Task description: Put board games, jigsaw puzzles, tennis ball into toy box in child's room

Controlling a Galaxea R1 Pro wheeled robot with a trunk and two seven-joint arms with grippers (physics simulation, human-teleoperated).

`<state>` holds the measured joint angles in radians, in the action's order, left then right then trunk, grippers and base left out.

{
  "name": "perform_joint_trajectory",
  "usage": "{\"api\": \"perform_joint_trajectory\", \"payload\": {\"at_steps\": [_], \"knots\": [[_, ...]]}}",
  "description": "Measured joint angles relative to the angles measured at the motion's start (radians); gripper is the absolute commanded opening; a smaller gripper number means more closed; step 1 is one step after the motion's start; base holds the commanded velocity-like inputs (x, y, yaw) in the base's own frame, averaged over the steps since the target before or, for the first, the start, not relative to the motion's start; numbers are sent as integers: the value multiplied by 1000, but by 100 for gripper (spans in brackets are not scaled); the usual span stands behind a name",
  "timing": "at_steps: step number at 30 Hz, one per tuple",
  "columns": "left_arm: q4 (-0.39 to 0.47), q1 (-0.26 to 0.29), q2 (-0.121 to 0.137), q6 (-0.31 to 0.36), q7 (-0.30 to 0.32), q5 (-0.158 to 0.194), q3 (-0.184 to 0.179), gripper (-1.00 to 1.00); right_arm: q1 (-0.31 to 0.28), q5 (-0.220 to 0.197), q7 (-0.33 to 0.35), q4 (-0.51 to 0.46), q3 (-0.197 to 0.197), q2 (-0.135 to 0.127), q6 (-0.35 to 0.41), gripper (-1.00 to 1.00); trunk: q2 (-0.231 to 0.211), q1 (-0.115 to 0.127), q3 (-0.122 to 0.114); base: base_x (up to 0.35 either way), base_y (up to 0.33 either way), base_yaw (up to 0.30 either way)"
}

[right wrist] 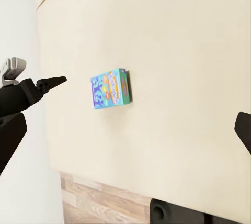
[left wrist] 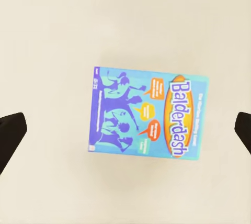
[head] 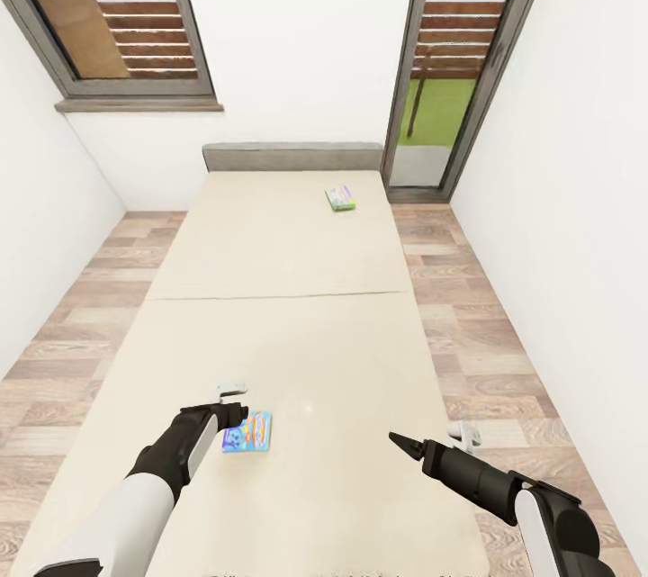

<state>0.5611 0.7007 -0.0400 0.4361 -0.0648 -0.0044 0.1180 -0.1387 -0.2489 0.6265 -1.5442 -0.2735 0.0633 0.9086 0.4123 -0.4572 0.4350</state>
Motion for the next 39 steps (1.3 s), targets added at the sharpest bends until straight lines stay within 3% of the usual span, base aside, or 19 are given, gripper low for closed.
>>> {"api": "perform_joint_trajectory", "payload": {"at_steps": [39], "knots": [[0,0,-3,-2,-2,0,-2,100,0,0,0,0,0,-1,-1,100,0,0,64,0,0,0]]}}
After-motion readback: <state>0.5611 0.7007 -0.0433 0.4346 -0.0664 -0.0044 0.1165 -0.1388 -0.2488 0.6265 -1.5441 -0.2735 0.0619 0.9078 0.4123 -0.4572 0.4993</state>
